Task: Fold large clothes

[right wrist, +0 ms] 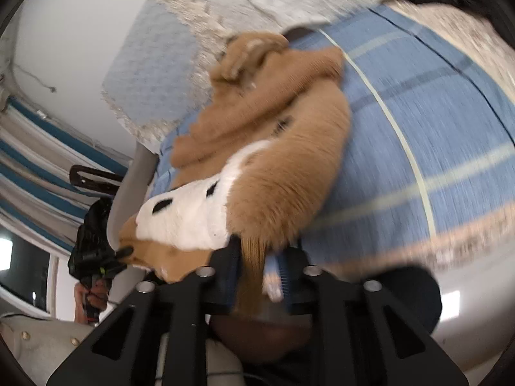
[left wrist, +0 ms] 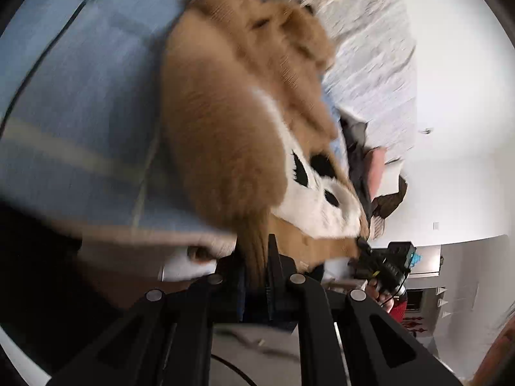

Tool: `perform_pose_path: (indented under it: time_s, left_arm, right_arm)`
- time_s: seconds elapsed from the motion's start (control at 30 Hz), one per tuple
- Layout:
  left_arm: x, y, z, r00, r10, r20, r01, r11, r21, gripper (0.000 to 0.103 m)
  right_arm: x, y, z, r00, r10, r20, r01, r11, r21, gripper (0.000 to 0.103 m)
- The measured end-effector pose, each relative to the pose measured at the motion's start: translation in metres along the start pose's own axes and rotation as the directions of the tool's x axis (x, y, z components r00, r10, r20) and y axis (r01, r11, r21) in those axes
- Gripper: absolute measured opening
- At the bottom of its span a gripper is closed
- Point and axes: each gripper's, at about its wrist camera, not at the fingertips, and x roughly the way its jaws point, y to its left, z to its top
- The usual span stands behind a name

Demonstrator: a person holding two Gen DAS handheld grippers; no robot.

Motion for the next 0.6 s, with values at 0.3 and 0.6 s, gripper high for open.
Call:
perform_pose_path:
  time_s: [0.3,0.6]
  left_arm:
    - [-0.013,0.039,-0.022,0.996,0.082,0.040,-0.079,0.994,-0.070,0.014]
    - [-0.036,-0.043,0.054,0.972,0.096,0.214,-0.146,0.962,0.231,0.071]
  right_arm:
    - [-0.004,-0.032,-0.028,0.990,-0.139,-0.014,0.140,0.987,0.076,0.007]
    - [0.015,0.043,0.082,0.973,-0.164,0.162,0.199,0.953,-0.230,0.025]
